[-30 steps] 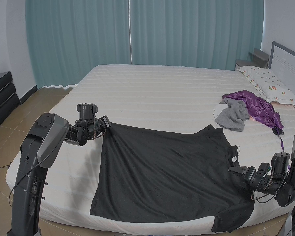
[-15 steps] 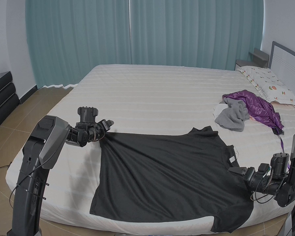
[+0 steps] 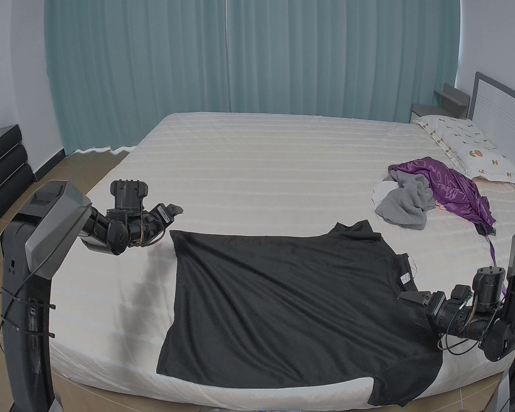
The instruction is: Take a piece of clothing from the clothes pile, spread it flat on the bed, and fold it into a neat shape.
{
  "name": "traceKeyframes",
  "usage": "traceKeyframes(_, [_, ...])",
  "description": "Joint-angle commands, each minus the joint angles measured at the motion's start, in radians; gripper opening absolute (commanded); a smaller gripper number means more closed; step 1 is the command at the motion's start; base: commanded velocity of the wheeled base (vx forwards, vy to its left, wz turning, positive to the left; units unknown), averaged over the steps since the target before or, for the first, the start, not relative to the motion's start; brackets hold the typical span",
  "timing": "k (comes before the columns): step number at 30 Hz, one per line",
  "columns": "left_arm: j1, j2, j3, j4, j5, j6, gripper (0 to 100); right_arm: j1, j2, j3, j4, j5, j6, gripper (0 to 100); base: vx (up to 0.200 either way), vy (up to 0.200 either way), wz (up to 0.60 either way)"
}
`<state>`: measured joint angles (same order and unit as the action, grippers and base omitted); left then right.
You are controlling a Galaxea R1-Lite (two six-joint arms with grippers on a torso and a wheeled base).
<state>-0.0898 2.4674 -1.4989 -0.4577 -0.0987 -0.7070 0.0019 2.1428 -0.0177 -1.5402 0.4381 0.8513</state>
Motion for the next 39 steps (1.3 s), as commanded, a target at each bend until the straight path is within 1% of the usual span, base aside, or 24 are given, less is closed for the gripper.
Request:
traceKeyframes(1, [0.005, -0.127, 0.131, -0.013, -0.033, -0.032, 100, 0.001, -0.007, 0.013, -0.011, -0.002, 0.0, 100, 0.0, 0.0, 0.0])
traceKeyframes(2, [0.005, -0.127, 0.131, -0.013, -0.033, -0.032, 100, 0.001, -0.007, 0.013, -0.011, -0.002, 0.0, 100, 0.0, 0.0, 0.0])
traceKeyframes(3, [0.004, -0.182, 0.259, -0.027, -0.064, -0.045, 100, 0.001, -0.012, 0.002, -0.028, -0.006, 0.008, 100, 0.0, 0.0, 0.0])
traceKeyframes(5, [0.002, -0.202, 0.302, -0.035, -0.07, -0.051, 100, 0.003, -0.017, -0.002, -0.026, -0.009, 0.008, 100, 0.0, 0.0, 0.0])
traceKeyframes(6, [-0.007, -0.242, 0.414, -0.07, -0.075, -0.062, 100, 0.015, -0.017, -0.033, -0.026, -0.013, 0.009, 100, 0.0, 0.0, 0.0])
traceKeyframes(9, [-0.028, -0.305, 0.577, -0.168, -0.076, -0.083, 100, 0.038, -0.009, -0.085, -0.026, -0.03, 0.009, 100, 0.0, 0.0, 0.0])
traceKeyframes(14, [-0.07, -0.36, 0.772, -0.345, -0.078, -0.213, 100, 0.055, 0.011, -0.243, 0.046, -0.099, 0.008, 100, 0.0, 0.0, 0.0])
traceKeyframes(15, [-0.077, -0.366, 0.822, -0.398, -0.081, -0.244, 100, 0.056, 0.012, -0.314, 0.115, -0.117, 0.006, 100, 0.0, 0.0, 0.0])
traceKeyframes(16, [-0.077, -0.366, 0.826, -0.403, -0.081, -0.246, 100, 0.056, 0.012, -0.321, 0.123, -0.119, 0.006, 100, 0.0, 0.0, 0.0])
traceKeyframes(18, [-0.088, -0.355, 0.881, -0.498, -0.085, -0.258, 100, 0.066, 0.009, -0.49, 0.304, -0.136, 0.008, 100, 0.0, 0.0, 0.0])
traceKeyframes(19, [-0.088, -0.355, 0.881, -0.498, -0.085, -0.258, 100, 0.066, 0.009, -0.49, 0.304, -0.136, 0.008, 100, 0.0, 0.0, 0.0])
traceKeyframes(20, [-0.09, -0.346, 0.898, -0.547, -0.085, -0.258, 100, 0.078, 0.006, -0.616, 0.446, -0.151, 0.008, 100, 0.0, 0.0, 0.0])
traceKeyframes(21, [-0.09, -0.346, 0.899, -0.55, -0.085, -0.258, 100, 0.079, 0.006, -0.634, 0.466, -0.153, 0.008, 100, 0.0, 0.0, 0.0])
traceKeyframes(23, [-0.09, -0.343, 0.907, -0.556, -0.087, -0.259, 100, 0.101, 0.022, -0.78, 0.615, -0.17, 0.006, 100, 0.0, 0.0, 0.0])
traceKeyframes(24, [-0.09, -0.343, 0.907, -0.556, -0.087, -0.259, 100, 0.101, 0.022, -0.78, 0.615, -0.17, 0.006, 100, 0.0, 0.0, 0.0])
traceKeyframes(25, [-0.09, -0.328, 0.908, -0.556, -0.087, -0.261, 100, 0.107, 0.048, -0.871, 0.697, -0.171, 0.005, 100, 0.0, 0.0, 0.0])
traceKeyframes(26, [-0.091, -0.326, 0.908, -0.556, -0.087, -0.261, 100, 0.107, 0.054, -0.883, 0.707, -0.171, 0.005, 100, 0.0, 0.0, 0.0])
traceKeyframes(27, [-0.094, -0.317, 0.908, -0.559, -0.085, -0.262, 100, 0.109, 0.088, -0.955, 0.753, -0.171, 0.0, 100, 0.0, 0.0, 0.0])
traceKeyframes(28, [-0.094, -0.317, 0.908, -0.559, -0.085, -0.262, 100, 0.109, 0.088, -0.955, 0.753, -0.171, 0.0, 100, 0.0, 0.0, 0.0])
traceKeyframes(30, [-0.103, -0.315, 0.907, -0.556, -0.085, -0.276, 100, 0.115, 0.154, -1.064, 0.825, -0.171, -0.029, 100, 0.0, 0.0, 0.0])
traceKeyframes(32, [-0.105, -0.315, 0.907, -0.556, -0.085, -0.278, 100, 0.115, 0.155, -1.067, 0.828, -0.171, -0.032, 100, 0.0, 0.0, 0.0])
traceKeyframes(33, [-0.119, -0.317, 0.907, -0.559, -0.084, -0.302, 100, 0.118, 0.189, -1.128, 0.881, -0.179, -0.086, 100, 0.0, 0.0, 0.0])
traceKeyframes(36, [-0.12, -0.317, 0.907, -0.561, -0.084, -0.305, 100, 0.113, 0.206, -1.188, 0.919, -0.199, -0.104, 100, 0.0, 0.0, 0.0])
traceKeyframes(39, [-0.123, -0.317, 0.908, -0.559, -0.084, -0.307, 100, 0.105, 0.23, -1.234, 0.934, -0.205, -0.126, 100, 0.0, -0.2, 0.0])
